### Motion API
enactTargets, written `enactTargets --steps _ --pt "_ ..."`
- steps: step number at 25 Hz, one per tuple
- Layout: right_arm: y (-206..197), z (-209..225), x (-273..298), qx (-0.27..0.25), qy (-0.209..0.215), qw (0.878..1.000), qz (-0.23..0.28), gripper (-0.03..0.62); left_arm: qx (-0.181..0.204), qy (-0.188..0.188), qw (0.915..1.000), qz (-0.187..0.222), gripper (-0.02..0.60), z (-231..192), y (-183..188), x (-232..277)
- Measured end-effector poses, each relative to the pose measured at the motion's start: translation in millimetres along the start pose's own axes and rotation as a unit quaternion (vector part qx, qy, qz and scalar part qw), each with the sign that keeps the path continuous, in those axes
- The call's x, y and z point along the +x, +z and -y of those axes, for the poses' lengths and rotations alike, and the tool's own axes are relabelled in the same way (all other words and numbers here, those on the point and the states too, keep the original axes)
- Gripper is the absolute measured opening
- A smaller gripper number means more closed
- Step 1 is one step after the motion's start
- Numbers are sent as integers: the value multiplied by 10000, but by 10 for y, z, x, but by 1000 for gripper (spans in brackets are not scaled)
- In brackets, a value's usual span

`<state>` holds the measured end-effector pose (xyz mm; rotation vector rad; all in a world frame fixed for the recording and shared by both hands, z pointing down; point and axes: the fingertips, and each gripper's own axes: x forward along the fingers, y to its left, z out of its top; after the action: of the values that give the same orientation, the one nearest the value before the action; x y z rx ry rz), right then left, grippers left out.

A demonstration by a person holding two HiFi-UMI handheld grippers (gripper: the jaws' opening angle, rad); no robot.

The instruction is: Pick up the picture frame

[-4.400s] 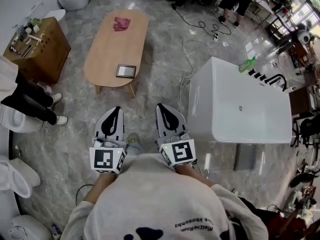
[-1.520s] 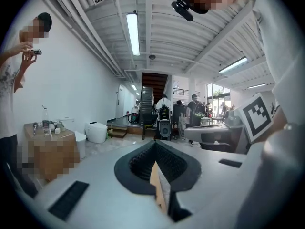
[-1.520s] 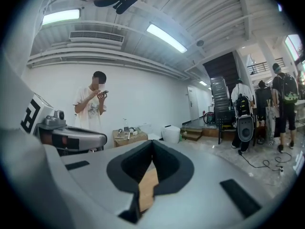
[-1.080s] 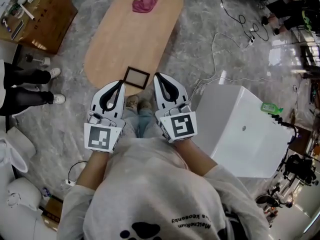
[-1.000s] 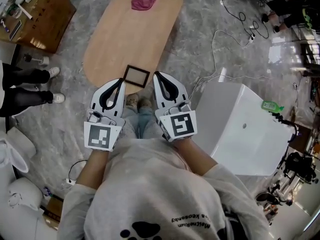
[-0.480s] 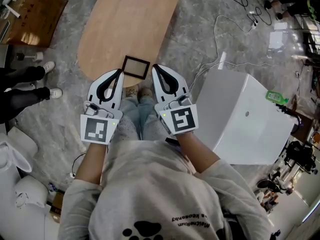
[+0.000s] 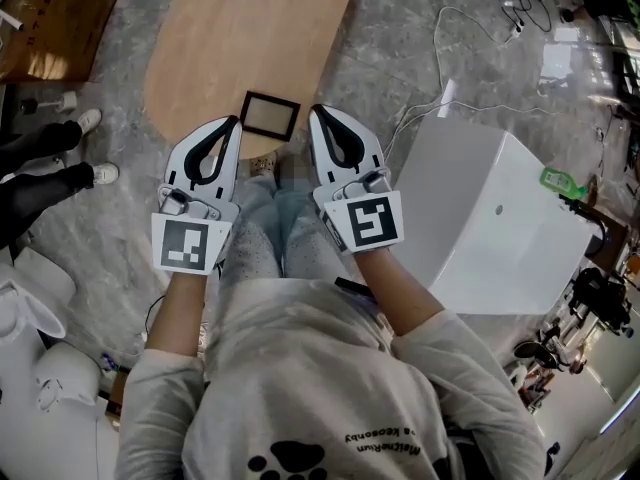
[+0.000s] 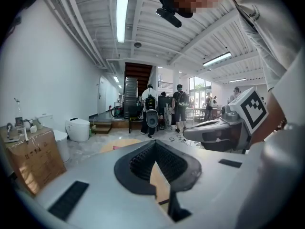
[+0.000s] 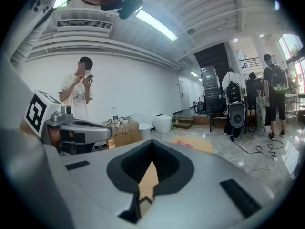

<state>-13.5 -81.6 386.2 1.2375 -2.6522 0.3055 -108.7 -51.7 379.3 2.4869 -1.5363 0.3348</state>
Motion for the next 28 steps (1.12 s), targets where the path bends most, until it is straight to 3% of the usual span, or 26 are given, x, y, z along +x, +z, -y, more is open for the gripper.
enactTargets --steps 4,28 --pt "-127 65 2 -38 -28 10000 -13 8 147 -57 9999 -43 8 7 -110 50" --pt "-883 123 176 -74 -23 9998 -182 8 24 -282 9991 -323 8 -112 -957 297"
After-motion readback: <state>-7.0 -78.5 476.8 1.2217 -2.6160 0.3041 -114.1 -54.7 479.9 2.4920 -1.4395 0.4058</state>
